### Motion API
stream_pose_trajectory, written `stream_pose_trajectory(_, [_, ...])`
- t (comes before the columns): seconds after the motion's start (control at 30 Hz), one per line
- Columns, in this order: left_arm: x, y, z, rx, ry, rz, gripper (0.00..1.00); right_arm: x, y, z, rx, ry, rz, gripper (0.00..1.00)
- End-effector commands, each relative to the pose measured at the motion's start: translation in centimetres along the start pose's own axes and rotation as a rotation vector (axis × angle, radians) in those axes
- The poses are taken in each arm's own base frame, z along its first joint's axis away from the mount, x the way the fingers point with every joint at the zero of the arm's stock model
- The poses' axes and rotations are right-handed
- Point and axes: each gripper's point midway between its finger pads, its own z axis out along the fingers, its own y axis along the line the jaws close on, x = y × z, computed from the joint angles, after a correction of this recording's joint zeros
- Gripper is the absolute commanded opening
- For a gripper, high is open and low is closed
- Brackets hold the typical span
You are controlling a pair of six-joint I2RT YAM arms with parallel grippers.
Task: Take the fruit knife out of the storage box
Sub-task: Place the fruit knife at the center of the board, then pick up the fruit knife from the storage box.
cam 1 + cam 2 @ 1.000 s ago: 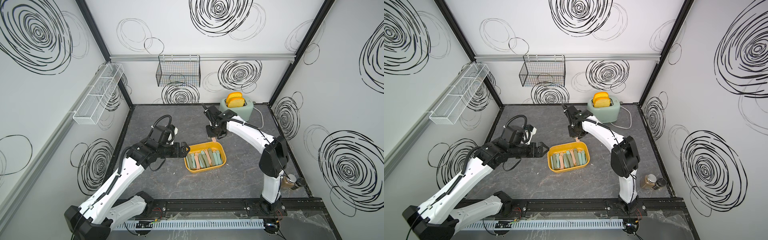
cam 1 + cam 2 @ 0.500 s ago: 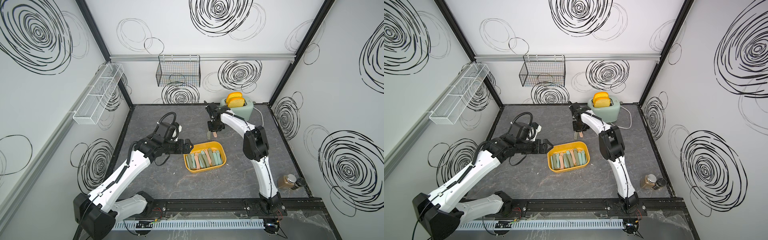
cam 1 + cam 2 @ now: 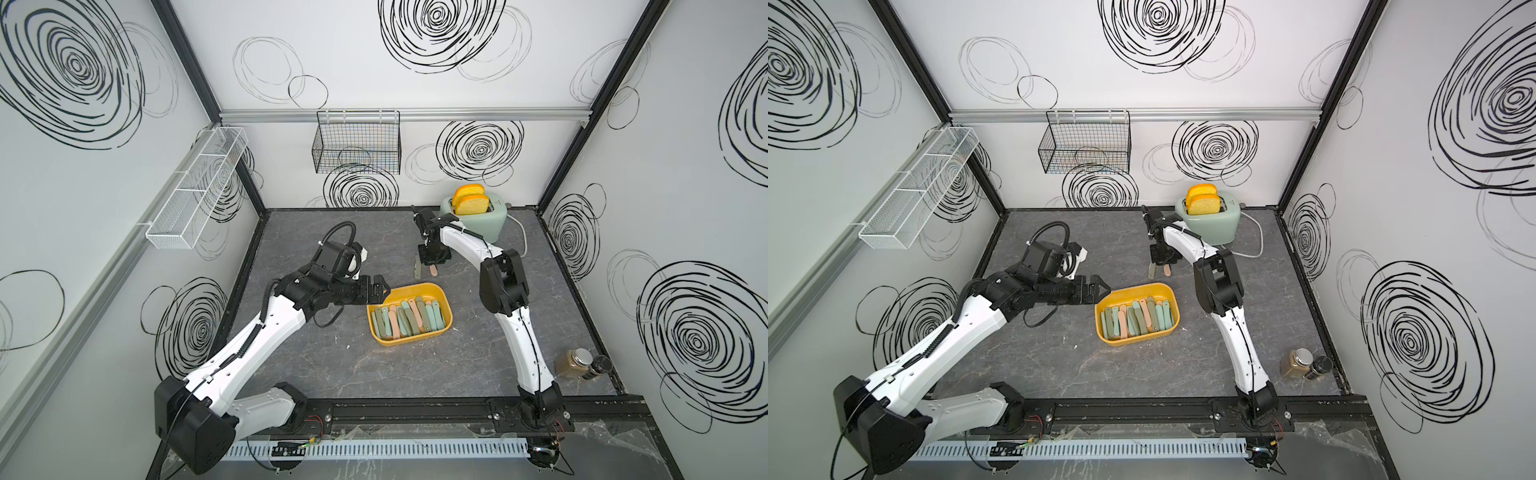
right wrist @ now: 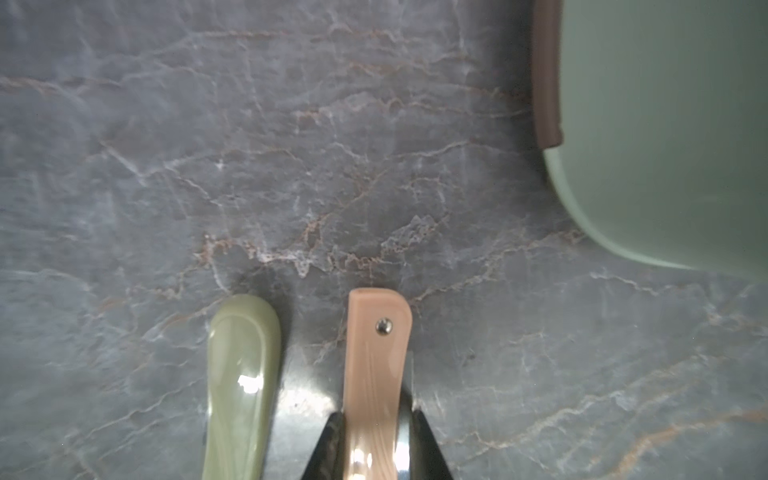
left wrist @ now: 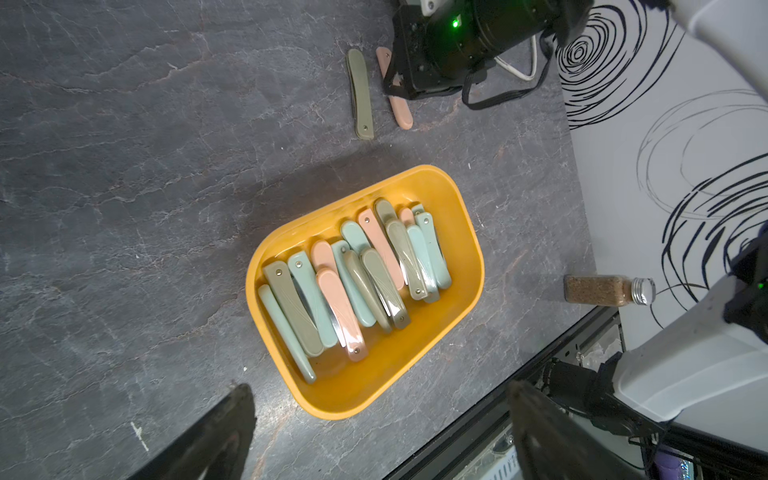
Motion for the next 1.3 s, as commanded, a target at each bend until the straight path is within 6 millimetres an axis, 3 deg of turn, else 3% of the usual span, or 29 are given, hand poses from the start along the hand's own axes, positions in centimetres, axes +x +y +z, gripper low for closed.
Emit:
stream_pose_trajectory(0.0, [-1.2,-0.6,-0.3,0.026,-0.037,0.019,0.98,0.1,0.0,0.4,0.008,0.011,-0.007,0.2])
stream_pose_trajectory(0.17, [-0.7,-0.3,0.0,0.023,-0.032,0.012,0.98,0.2,0.1,0.6,0.004,0.015,-0.01,0.26])
stream_pose_trajectory(0.33, [-0.7,-0.3,-0.1,0.028,-0.035,0.012,0.98,-0.5,-0.2,-0.8,0.012,-0.018,-0.008,0.43])
stream_pose_trajectory(0.47, [-0.8,-0.5,-0.2,0.031,-0.04,0.016,0.98,-1.2,-0.4,-3.1,0.002,-0.06,0.002,0.44])
stream_pose_trajectory(0.77, [-0.5,-0.5,-0.9,0.034,-0.054,0.016,0.98,0.1,-0.7,-9.1,-0.01,-0.142,-0.01,0.41])
stream_pose_trajectory(0.93, [0.5,0.3,-1.4,0.012,-0.053,0.027,0.98,3.0,0.4,-11.6,-0.041,-0.161,-0.058,0.41])
stream_pose_trajectory(1.0, [1.3,0.8,-1.6,0.002,-0.05,0.029,0.98,5.2,1.4,-12.0,-0.055,-0.15,-0.088,0.41])
stream_pose_trajectory(1.27, [4.1,2.3,-2.1,-0.004,-0.051,0.011,0.98,13.5,5.1,-10.7,-0.062,-0.086,-0.2,0.4])
